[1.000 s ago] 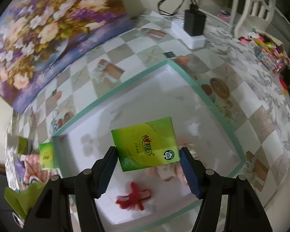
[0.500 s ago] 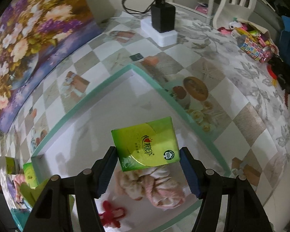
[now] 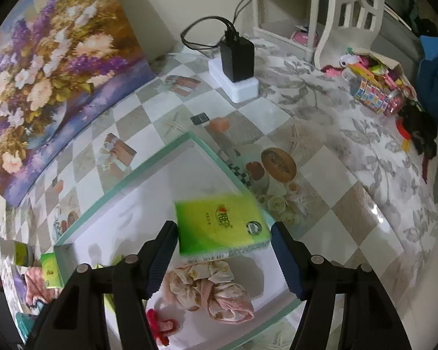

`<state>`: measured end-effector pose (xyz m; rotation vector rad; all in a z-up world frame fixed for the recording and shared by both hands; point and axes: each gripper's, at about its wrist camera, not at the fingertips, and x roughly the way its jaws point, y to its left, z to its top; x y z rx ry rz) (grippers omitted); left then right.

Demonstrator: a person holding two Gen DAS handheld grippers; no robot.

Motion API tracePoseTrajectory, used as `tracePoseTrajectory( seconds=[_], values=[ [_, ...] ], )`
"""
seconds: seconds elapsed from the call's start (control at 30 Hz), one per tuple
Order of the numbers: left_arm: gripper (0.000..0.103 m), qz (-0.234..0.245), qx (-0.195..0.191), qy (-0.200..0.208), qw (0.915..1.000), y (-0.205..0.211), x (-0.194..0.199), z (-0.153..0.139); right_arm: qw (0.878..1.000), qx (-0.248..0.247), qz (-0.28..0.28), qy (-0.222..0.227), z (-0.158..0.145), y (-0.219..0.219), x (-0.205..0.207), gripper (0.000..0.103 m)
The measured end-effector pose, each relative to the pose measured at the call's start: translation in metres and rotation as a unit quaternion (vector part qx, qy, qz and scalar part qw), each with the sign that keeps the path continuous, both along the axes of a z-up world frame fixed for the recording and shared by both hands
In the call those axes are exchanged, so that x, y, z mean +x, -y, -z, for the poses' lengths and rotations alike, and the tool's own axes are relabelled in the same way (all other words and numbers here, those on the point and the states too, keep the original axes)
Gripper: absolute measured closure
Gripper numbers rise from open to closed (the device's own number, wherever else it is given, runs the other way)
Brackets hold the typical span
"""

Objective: Organize soft objects

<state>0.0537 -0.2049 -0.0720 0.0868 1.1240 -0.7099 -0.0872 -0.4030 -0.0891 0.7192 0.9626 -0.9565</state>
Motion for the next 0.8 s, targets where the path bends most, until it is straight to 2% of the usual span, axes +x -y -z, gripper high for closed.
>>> tracePoseTrajectory(
  seconds=[0.1, 0.23, 0.43, 0.63, 0.8],
  values=[
    [0.027, -0.024, 0.009, 0.008, 0.9996, -0.012, 0.009, -0.005, 1.0, 0.002, -0.001, 0.008, -0.002, -0.001, -0.003, 0.033],
    [0.026, -0.067, 0.016, -0.012, 0.9976, -0.033, 0.028, -0.004, 1.0, 0.005, -0.003, 0.008, -0.002, -0.002, -0.003, 0.033],
    [0.025, -0.15, 0.037, -0.059, 0.9863, -0.075, 0.056, 0.011, 1.0, 0.006, -0.025, -0.008, 0.002, -0.011, 0.008, 0.033],
    [0.02, -0.199, 0.036, -0.094, 0.9747, -0.107, 0.072, 0.02, 0.994, 0.028, -0.101, -0.001, 0.006, -0.045, 0.039, 0.033],
    [0.018, -0.211, 0.018, -0.101, 0.9722, -0.123, 0.08, 0.016, 0.985, 0.032, -0.168, 0.005, 0.004, -0.081, 0.064, 0.029]
  ],
)
